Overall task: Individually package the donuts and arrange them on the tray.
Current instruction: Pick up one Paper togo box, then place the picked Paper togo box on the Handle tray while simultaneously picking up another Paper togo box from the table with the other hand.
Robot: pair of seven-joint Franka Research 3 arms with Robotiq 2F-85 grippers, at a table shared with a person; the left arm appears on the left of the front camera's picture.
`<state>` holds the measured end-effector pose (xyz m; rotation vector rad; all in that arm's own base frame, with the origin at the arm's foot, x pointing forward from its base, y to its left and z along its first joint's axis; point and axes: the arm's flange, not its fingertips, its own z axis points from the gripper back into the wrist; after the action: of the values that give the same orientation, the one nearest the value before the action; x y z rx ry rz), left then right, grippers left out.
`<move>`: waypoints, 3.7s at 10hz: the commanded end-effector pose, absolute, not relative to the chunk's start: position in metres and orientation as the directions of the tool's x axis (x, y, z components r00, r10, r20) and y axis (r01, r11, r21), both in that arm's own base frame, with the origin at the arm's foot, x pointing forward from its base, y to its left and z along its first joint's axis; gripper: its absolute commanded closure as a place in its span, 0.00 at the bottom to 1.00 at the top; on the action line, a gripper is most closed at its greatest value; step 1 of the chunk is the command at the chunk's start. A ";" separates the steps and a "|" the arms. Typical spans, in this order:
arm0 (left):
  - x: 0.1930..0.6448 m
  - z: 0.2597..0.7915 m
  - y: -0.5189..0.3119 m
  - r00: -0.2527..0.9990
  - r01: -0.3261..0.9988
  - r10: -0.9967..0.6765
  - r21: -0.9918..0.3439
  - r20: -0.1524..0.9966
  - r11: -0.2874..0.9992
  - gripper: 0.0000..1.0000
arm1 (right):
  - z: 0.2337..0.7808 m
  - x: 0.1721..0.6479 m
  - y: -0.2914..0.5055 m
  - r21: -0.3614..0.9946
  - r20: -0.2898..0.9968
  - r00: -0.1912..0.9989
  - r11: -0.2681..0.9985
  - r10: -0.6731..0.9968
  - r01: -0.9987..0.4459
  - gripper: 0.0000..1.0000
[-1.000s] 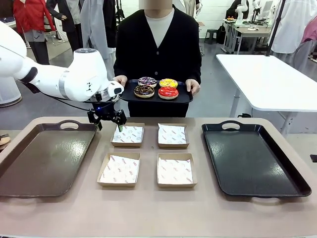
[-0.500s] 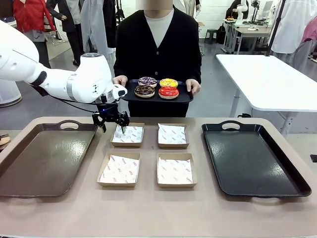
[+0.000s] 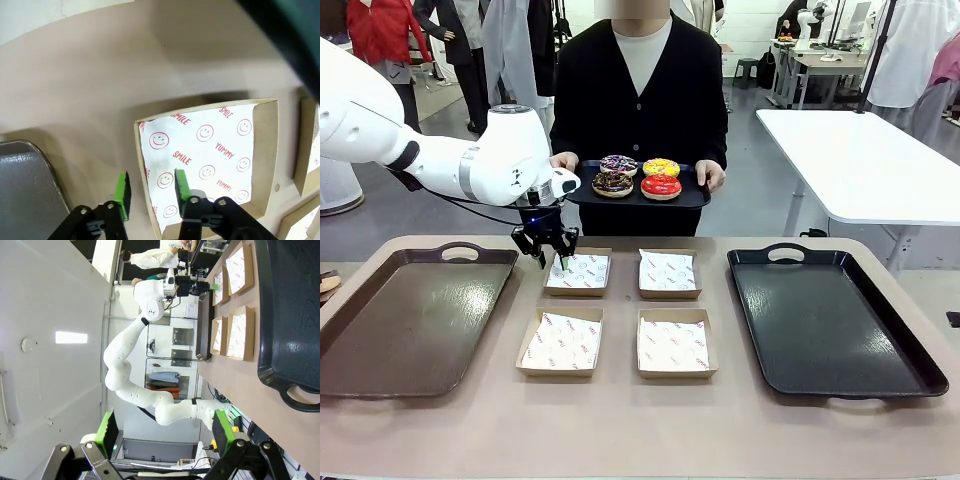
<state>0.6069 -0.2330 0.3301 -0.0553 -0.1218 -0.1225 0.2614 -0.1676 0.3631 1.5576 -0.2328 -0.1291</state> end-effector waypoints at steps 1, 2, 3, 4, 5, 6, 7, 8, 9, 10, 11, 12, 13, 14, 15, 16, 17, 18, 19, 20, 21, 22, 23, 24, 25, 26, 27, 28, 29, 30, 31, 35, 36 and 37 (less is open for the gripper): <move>0.616 0.329 -0.239 0.990 0.092 -0.090 -0.008 0.106 0.996 0.92 | 0.363 0.260 -0.167 0.997 0.073 0.971 -0.002 -0.229 -0.075 0.00; 0.618 0.327 -0.239 0.991 0.089 -0.088 -0.010 0.101 0.996 1.00 | 0.363 0.260 -0.167 0.997 0.073 0.971 -0.002 -0.229 -0.075 0.00; 0.619 0.328 -0.239 0.991 0.088 -0.087 -0.009 0.100 0.996 1.00 | 0.363 0.260 -0.167 0.997 0.073 0.971 -0.002 -0.229 -0.075 0.00; 0.618 0.328 -0.240 0.991 0.085 -0.084 -0.009 0.101 0.996 1.00 | 0.363 0.260 -0.167 0.997 0.073 0.971 -0.002 -0.229 -0.075 0.00; 0.618 0.329 -0.239 0.991 0.083 -0.082 -0.007 0.101 0.996 1.00 | 0.363 0.260 -0.167 0.997 0.073 0.971 -0.002 -0.229 -0.075 0.00; 0.618 0.329 -0.239 0.992 0.080 -0.080 -0.005 0.100 0.997 1.00 | 0.363 0.260 -0.167 0.997 0.073 0.971 -0.002 -0.229 -0.075 0.00; 0.618 0.330 -0.238 0.993 0.073 -0.072 -0.008 0.093 0.997 1.00 | 0.363 0.260 -0.167 0.997 0.073 0.971 -0.002 -0.229 -0.075 0.00; 0.617 0.331 -0.238 0.994 0.071 -0.069 -0.014 0.087 0.997 1.00 | 0.363 0.260 -0.167 0.997 0.073 0.971 -0.002 -0.229 -0.075 0.00; 0.610 0.340 -0.241 0.995 0.074 -0.071 -0.034 0.074 0.997 1.00 | 0.363 0.260 -0.167 0.997 0.073 0.971 -0.002 -0.229 -0.075 0.00; 0.597 0.367 -0.244 0.994 0.094 -0.091 -0.043 0.068 0.995 1.00 | 0.363 0.260 -0.167 0.997 0.073 0.971 -0.002 -0.229 -0.075 0.00; 0.582 0.396 -0.247 0.990 0.117 -0.114 -0.032 0.084 0.993 1.00 | 0.363 0.260 -0.167 0.997 0.073 0.971 -0.002 -0.229 -0.075 0.00; 0.571 0.422 -0.248 0.987 0.126 -0.123 -0.020 0.102 0.992 1.00 | 0.363 0.260 -0.167 0.997 0.073 0.971 -0.002 -0.229 -0.075 0.00; 0.564 0.444 -0.249 0.986 0.117 -0.115 -0.013 0.120 0.993 1.00 | 0.363 0.260 -0.167 0.997 0.073 0.971 -0.002 -0.229 -0.075 0.00; 0.557 0.465 -0.250 0.986 0.112 -0.110 -0.007 0.124 0.994 1.00 | 0.363 0.260 -0.167 0.997 0.073 0.971 -0.002 -0.229 -0.075 0.00; 0.551 0.480 -0.250 0.986 0.104 -0.103 0.003 0.134 0.995 1.00 | 0.363 0.260 -0.167 0.997 0.073 0.971 -0.002 -0.229 -0.075 0.00; 0.548 0.493 -0.249 0.985 0.086 -0.086 0.007 0.147 0.996 1.00 | 0.363 0.260 -0.167 0.997 0.073 0.971 -0.002 -0.229 -0.075 0.00; 0.547 0.502 -0.249 0.984 0.078 -0.077 0.001 0.160 0.997 1.00 | 0.363 0.260 -0.167 0.997 0.073 0.971 -0.002 -0.229 -0.075 0.00; 0.546 0.504 -0.250 0.983 0.077 -0.076 -0.002 0.167 0.997 1.00 | 0.363 0.260 -0.167 0.997 0.073 0.971 -0.002 -0.229 -0.075 0.00; 0.549 0.506 -0.249 0.982 0.117 -0.113 -0.019 0.149 0.993 1.00 | 0.363 0.260 -0.167 0.997 0.073 0.971 -0.002 -0.229 -0.075 0.00; 0.549 0.506 -0.249 0.982 0.117 -0.113 -0.019 0.149 0.993 1.00 | 0.363 0.260 -0.167 0.997 0.073 0.971 -0.002 -0.229 -0.075 0.00; 0.549 0.506 -0.249 0.982 0.117 -0.113 -0.019 0.149 0.993 1.00 | 0.363 0.260 -0.167 0.997 0.073 0.971 -0.002 -0.229 -0.075 0.00; 0.549 0.506 -0.249 0.982 0.117 -0.113 -0.019 0.149 0.993 1.00 | 0.363 0.260 -0.167 0.997 0.073 0.971 -0.002 -0.229 -0.075 0.00; 0.549 0.506 -0.249 0.982 0.117 -0.113 -0.019 0.149 0.993 1.00 | 0.363 0.260 -0.167 0.997 0.073 0.971 -0.002 -0.229 -0.075 0.00; 0.549 0.506 -0.249 0.982 0.117 -0.113 -0.019 0.149 0.993 1.00 | 0.363 0.260 -0.167 0.997 0.073 0.971 -0.002 -0.229 -0.075 0.00; 0.549 0.506 -0.249 0.982 0.117 -0.113 -0.019 0.149 0.993 1.00 | 0.363 0.260 -0.167 0.997 0.073 0.971 -0.002 -0.229 -0.075 0.00; 0.549 0.506 -0.249 0.982 0.117 -0.113 -0.019 0.149 0.993 1.00 | 0.363 0.260 -0.167 0.997 0.073 0.971 -0.002 -0.229 -0.075 0.00; 0.549 0.506 -0.249 0.982 0.117 -0.113 -0.019 0.149 0.993 1.00 | 0.363 0.260 -0.167 0.997 0.073 0.971 -0.002 -0.229 -0.075 0.00; 0.549 0.506 -0.249 0.982 0.117 -0.113 -0.019 0.149 0.993 1.00 | 0.363 0.260 -0.167 0.997 0.073 0.971 -0.002 -0.229 -0.075 0.00; 0.549 0.506 -0.249 0.982 0.117 -0.113 -0.019 0.149 0.993 1.00 | 0.363 0.260 -0.167 0.997 0.073 0.971 -0.002 -0.229 -0.075 0.00; 0.549 0.506 -0.249 0.982 0.117 -0.113 -0.019 0.149 0.993 1.00 | 0.363 0.260 -0.167 0.997 0.073 0.971 -0.002 -0.229 -0.075 0.00; 0.549 0.506 -0.249 0.982 0.117 -0.113 -0.019 0.149 0.993 1.00 | 0.363 0.260 -0.167 0.997 0.073 0.971 -0.002 -0.229 -0.075 0.00; 0.549 0.506 -0.249 0.982 0.117 -0.113 -0.019 0.149 0.993 1.00 | 0.363 0.260 -0.167 0.997 0.073 0.971 -0.002 -0.229 -0.075 0.00; 0.549 0.506 -0.249 0.982 0.117 -0.113 -0.019 0.149 0.993 1.00 | 0.363 0.260 -0.167 0.997 0.073 0.971 -0.002 -0.229 -0.075 0.00; 0.549 0.506 -0.249 0.982 0.117 -0.113 -0.019 0.149 0.993 1.00 | 0.363 0.260 -0.167 0.997 0.073 0.971 -0.002 -0.229 -0.075 0.00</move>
<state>0.5480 -0.2505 0.5052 -0.0290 -0.1464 -0.1110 0.2614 -0.1676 0.3630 1.5570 -0.2320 -0.1297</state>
